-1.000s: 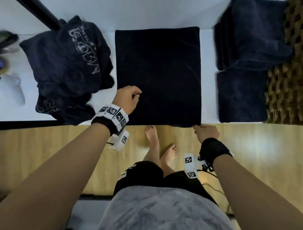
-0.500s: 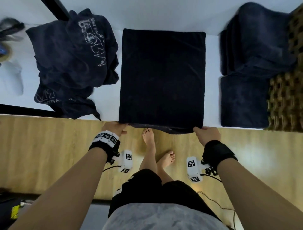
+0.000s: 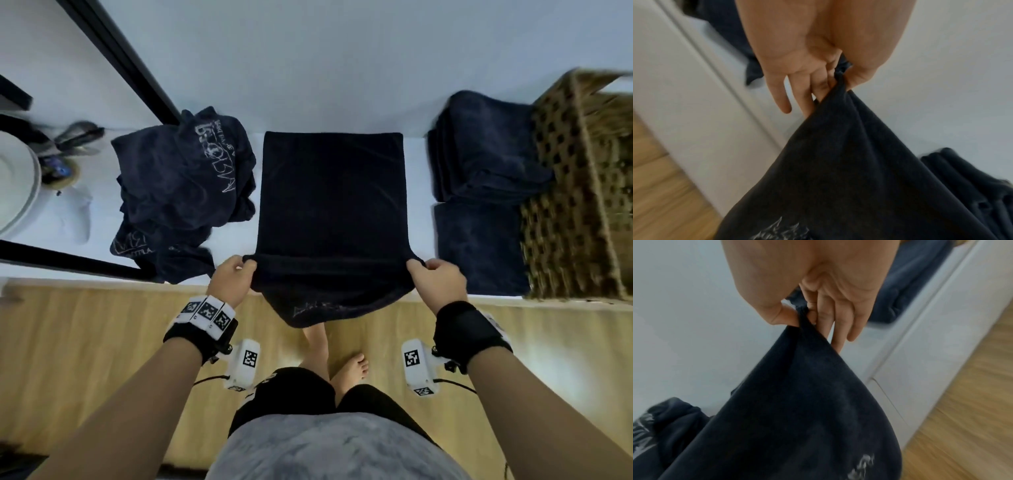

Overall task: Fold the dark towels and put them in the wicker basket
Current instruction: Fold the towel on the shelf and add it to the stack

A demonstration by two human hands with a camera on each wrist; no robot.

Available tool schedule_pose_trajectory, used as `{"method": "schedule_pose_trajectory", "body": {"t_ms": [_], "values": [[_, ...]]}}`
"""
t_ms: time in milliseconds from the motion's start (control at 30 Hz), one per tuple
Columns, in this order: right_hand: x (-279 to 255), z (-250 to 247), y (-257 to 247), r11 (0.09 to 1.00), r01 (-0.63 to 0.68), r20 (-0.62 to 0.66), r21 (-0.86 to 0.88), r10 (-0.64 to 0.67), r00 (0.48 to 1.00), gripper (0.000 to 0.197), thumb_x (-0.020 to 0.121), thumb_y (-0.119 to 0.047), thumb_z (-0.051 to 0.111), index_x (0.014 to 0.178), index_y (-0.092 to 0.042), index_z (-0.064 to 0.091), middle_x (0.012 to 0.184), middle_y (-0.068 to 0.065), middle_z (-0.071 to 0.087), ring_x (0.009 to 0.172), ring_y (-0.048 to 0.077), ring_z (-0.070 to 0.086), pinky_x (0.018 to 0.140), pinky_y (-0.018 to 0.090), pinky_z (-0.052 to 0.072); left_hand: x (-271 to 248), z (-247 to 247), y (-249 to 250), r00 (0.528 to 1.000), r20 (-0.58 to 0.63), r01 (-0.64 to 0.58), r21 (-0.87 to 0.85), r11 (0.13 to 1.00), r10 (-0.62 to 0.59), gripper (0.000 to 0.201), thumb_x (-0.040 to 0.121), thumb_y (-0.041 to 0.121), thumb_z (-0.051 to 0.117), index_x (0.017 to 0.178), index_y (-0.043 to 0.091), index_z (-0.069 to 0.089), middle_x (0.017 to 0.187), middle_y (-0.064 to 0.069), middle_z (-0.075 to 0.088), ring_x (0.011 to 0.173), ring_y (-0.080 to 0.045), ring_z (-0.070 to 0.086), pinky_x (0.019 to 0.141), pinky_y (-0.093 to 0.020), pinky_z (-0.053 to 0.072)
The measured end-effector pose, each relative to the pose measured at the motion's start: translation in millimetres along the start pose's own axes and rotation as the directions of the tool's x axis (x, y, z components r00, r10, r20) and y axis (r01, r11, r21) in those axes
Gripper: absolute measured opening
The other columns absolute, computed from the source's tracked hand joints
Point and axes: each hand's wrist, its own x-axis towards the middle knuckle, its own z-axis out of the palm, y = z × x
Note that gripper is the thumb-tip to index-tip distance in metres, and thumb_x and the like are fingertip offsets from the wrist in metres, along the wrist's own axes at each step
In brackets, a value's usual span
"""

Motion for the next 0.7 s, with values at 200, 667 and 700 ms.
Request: {"method": "schedule_pose_trajectory", "body": {"t_ms": [200,667,700], "values": [[24.3,-19.2,-44.4,0.982,0.133,-0.179,0.134,-0.108,0.978,0.015,0.082,-0.028,0.065,0.097,-0.028,0.063,0.079,-0.009,0.064,0.078,0.012,0.057,0.076,0.025,0.043,15.2,-19.5,58.6,0.983,-0.140,-0.163,-0.348,0.923,0.120,0.018,0.083,0.032,0.073,0.084,0.026,0.056,0.068,0.001,0.063,0.067,-0.017,0.060,0.068,-0.036,0.052],[124.6,10.6,-94.5,0.966,0.100,-0.045,0.239,-0.092,0.995,0.047,0.085,-0.019,0.069,0.131,-0.022,0.062,0.127,0.000,0.065,0.113,0.013,0.061,0.105,0.031,0.045,107.4,11.4,113.4,0.976,0.092,-0.158,-0.320,0.934,0.197,0.056,0.091,-0.003,0.059,0.141,0.021,0.049,0.143,-0.013,0.051,0.129,-0.021,0.052,0.107,-0.039,0.044],[127.6,12.6,-93.8,0.968,0.084,0.020,0.236,-0.092,0.996,0.055,0.084,-0.017,0.070,0.137,-0.022,0.056,0.134,0.000,0.060,0.117,0.013,0.059,0.107,0.033,0.044,109.0,13.7,113.5,0.969,0.156,-0.144,-0.278,0.950,0.193,0.063,0.091,-0.004,0.058,0.147,0.019,0.039,0.149,-0.013,0.043,0.132,-0.022,0.049,0.107,-0.036,0.043]]}}
